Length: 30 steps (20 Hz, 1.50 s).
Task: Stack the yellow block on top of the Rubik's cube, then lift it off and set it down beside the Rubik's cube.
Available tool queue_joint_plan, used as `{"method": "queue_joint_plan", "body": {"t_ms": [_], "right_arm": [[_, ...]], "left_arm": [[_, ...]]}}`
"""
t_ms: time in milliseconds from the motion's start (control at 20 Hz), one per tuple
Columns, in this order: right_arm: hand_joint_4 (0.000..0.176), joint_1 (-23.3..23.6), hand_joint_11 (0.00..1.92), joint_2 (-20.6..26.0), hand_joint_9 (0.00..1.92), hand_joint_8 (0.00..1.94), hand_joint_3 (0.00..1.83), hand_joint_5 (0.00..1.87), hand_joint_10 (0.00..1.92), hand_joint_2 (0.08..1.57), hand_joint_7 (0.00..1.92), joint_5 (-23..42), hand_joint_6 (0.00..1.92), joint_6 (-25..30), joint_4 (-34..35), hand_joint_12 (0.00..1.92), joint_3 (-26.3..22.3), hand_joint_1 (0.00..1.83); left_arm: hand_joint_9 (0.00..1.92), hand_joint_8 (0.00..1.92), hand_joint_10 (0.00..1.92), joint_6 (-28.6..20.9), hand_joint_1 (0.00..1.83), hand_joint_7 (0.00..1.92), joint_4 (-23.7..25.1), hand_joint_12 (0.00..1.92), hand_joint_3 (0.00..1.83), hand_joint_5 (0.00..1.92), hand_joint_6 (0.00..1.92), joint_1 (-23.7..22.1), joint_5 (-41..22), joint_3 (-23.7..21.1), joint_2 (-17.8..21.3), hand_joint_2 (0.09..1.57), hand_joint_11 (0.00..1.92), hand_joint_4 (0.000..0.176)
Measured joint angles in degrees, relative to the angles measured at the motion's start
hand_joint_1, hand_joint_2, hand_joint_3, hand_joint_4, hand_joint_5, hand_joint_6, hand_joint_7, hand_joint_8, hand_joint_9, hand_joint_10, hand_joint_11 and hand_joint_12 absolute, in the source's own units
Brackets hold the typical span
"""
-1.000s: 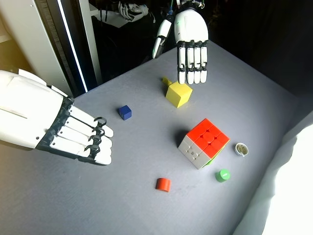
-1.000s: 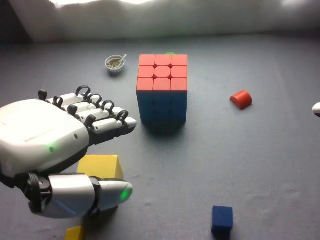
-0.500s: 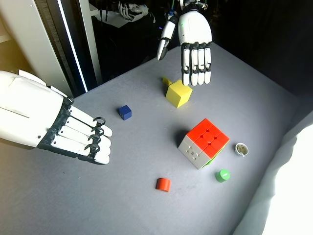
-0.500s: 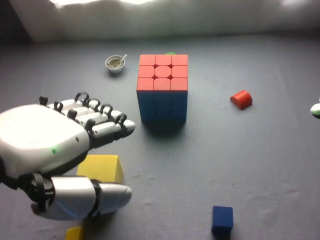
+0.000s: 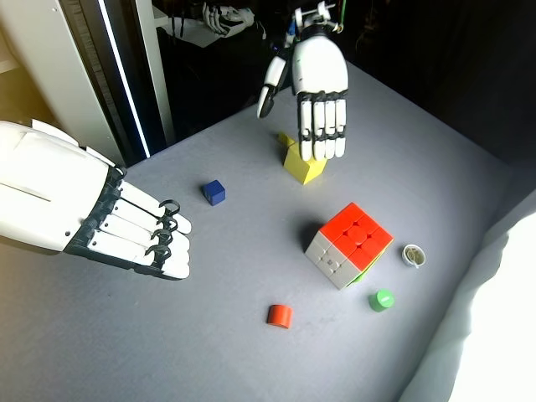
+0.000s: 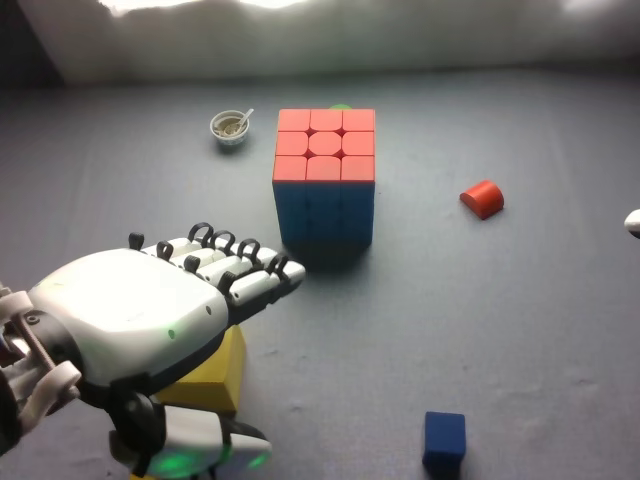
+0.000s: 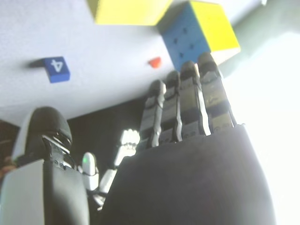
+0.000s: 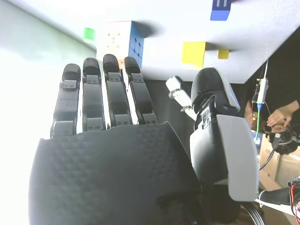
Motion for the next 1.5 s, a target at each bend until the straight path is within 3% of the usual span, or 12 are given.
{"method": "queue_joint_plan", "body": {"t_ms": [50, 300, 400, 650, 850, 1000, 1500], "right_arm": [[0.000, 0.0, 0.00, 0.0, 0.14, 0.00, 0.00, 0.21, 0.00, 1.29, 0.20, 0.0, 0.00, 0.0, -0.1, 0.21, 0.0, 0.00], [0.000, 0.0, 0.00, 0.0, 0.14, 0.00, 0.00, 0.22, 0.01, 1.30, 0.21, 0.0, 0.00, 0.0, -0.2, 0.24, 0.0, 0.00], [0.000, 0.0, 0.00, 0.0, 0.14, 0.00, 0.00, 0.22, 0.00, 1.31, 0.21, 0.0, 0.00, 0.0, -0.1, 0.23, 0.0, 0.00], [0.000, 0.0, 0.00, 0.0, 0.12, 0.00, 0.00, 0.20, 0.00, 1.32, 0.18, 0.0, 0.01, 0.0, -0.2, 0.20, 0.0, 0.00], [0.000, 0.0, 0.00, 0.0, 0.16, 0.01, 0.00, 0.23, 0.01, 1.32, 0.22, 0.0, 0.01, 0.0, -0.2, 0.34, 0.0, 0.00], [0.000, 0.0, 0.00, 0.0, 0.13, 0.00, 0.00, 0.20, 0.01, 1.31, 0.19, 0.0, 0.00, 0.0, -0.2, 0.26, 0.0, 0.00], [0.000, 0.0, 0.00, 0.0, 0.17, 0.00, 0.00, 0.24, 0.01, 1.32, 0.23, -0.1, 0.00, 0.0, -0.4, 0.31, 0.0, 0.00]], "left_arm": [[0.01, 0.00, 0.00, 1.9, 0.68, 0.01, -2.1, 0.07, 0.00, 0.00, 0.00, 0.0, -1.2, 0.0, -0.5, 1.04, 0.02, 0.000], [0.01, 0.00, 0.00, 8.1, 0.79, 0.00, -9.6, 0.07, 0.00, 0.00, 0.00, 0.0, -3.9, 0.9, -2.7, 1.04, 0.02, 0.000], [0.00, 0.00, 0.00, 10.2, 0.76, 0.00, -11.5, 0.07, 0.00, 0.00, 0.00, 0.0, -4.3, 0.9, -3.7, 1.04, 0.02, 0.000], [0.00, 0.00, 0.00, 14.1, 0.91, 0.00, -15.3, 0.04, 0.00, 0.00, 0.00, 0.1, -6.0, 1.0, -6.4, 1.05, 0.00, 0.000], [0.00, 0.00, 0.00, 15.3, 0.98, 0.00, -17.0, 0.04, 0.00, 0.00, 0.00, 0.8, -7.8, 1.9, -8.1, 1.03, 0.00, 0.000], [0.00, 0.00, 0.00, 15.8, 0.97, 0.00, -17.2, 0.04, 0.00, 0.00, 0.00, 0.9, -8.1, 3.3, -8.8, 1.03, 0.01, 0.000], [0.00, 0.00, 0.00, 18.1, 1.12, 0.00, -20.4, 0.05, 0.00, 0.00, 0.00, 1.4, -8.5, 6.7, -9.9, 1.01, 0.02, 0.000]]}}
